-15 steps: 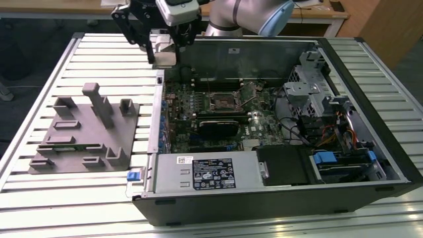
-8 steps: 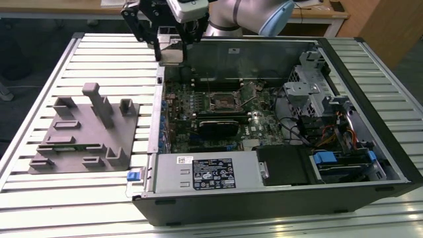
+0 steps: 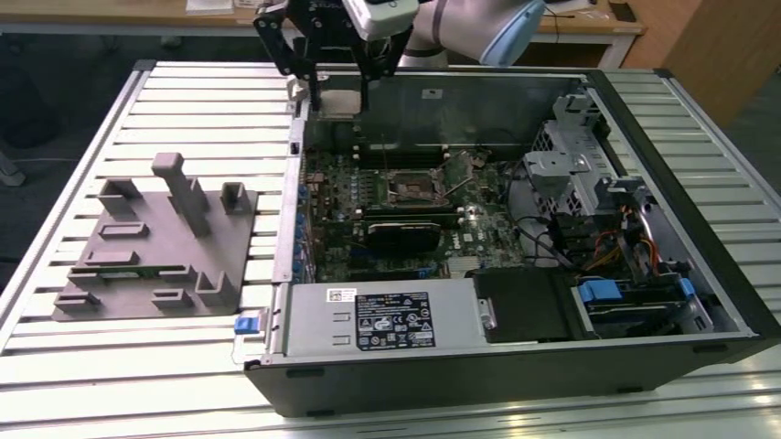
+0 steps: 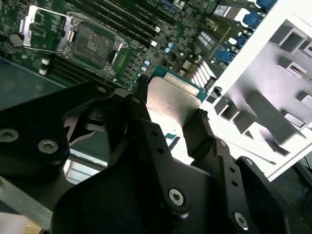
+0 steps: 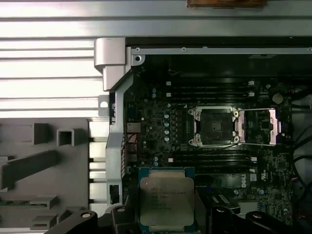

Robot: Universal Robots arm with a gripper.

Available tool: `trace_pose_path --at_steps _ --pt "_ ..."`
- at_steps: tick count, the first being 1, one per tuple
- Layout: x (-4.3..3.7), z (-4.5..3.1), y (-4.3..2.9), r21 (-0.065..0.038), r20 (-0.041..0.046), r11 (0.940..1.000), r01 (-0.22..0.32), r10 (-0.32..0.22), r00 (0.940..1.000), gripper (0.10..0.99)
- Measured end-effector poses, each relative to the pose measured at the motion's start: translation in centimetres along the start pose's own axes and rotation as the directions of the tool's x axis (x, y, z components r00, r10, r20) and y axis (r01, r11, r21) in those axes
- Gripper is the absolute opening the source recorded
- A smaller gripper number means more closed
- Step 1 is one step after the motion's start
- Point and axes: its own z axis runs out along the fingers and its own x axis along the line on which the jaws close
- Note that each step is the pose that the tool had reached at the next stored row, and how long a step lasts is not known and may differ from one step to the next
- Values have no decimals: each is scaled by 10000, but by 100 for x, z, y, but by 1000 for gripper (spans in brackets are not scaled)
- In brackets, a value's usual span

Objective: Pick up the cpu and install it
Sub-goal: 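Pick up the cpu and move it towards the insertion slot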

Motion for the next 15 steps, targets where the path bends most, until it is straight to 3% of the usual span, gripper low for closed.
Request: trace_pose_path --at_steps 15 --pt "-477 7 30 1 -1 10000 0 0 10000 541"
